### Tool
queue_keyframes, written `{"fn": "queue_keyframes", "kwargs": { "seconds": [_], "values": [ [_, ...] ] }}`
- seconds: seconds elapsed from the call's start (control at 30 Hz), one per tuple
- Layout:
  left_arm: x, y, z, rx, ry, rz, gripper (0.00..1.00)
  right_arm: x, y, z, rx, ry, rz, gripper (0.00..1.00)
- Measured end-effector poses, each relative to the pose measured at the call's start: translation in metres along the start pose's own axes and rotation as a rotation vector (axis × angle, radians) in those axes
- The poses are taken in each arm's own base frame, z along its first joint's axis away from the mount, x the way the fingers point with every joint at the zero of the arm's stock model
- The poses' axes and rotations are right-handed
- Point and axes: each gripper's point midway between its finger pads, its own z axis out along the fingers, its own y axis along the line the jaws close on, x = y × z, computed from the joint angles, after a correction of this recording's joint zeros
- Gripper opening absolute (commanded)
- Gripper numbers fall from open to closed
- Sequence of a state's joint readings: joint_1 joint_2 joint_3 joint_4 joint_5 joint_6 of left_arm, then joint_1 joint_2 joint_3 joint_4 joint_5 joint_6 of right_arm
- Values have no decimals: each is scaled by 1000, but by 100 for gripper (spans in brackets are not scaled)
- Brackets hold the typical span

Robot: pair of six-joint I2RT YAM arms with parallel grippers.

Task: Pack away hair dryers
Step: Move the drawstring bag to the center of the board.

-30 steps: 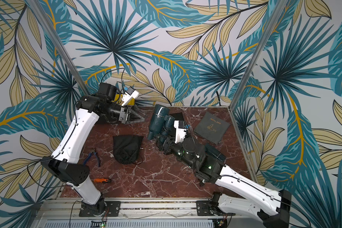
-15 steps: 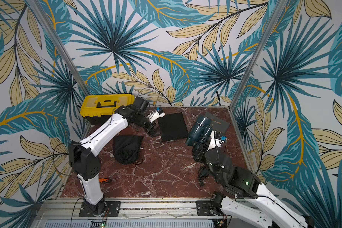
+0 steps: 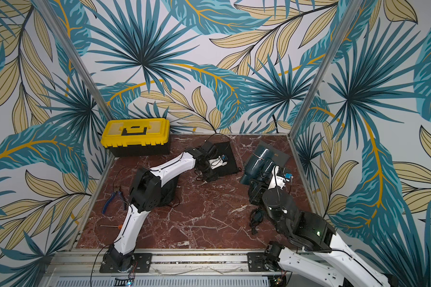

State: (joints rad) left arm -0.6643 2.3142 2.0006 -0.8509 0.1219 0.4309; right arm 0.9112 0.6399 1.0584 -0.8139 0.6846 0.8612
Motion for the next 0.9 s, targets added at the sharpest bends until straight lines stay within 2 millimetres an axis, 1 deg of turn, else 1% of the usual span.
{"fn": "queue_keyframes", "kwargs": {
  "seconds": [0.03,0.1,0.13,0.27,0.47,0.63,0.77,0.83,0.9],
  "values": [
    [1,2,1,-11,4,10,73,0,0,-1,-1,-1,1,0],
    [1,7,1,-32,8,25,63,-1,-1,-2,-3,-3,4,0],
    [1,9,1,-41,5,31,59,-1,-1,-2,-5,-3,4,0],
    [0,15,1,-69,4,64,56,-2,-4,-5,-10,-8,10,0],
    [-1,17,1,-82,5,99,61,-2,-10,-9,-15,-18,19,0],
    [-1,17,1,-83,5,119,62,-1,-10,-7,-10,-17,14,0],
    [2,17,10,-78,16,130,62,1,-10,-5,-4,-11,7,0],
    [6,16,17,-71,29,132,67,2,-9,-4,-1,-7,1,0],
    [10,15,23,-64,41,135,68,4,-8,-2,2,-2,-5,0]
  ]
}}
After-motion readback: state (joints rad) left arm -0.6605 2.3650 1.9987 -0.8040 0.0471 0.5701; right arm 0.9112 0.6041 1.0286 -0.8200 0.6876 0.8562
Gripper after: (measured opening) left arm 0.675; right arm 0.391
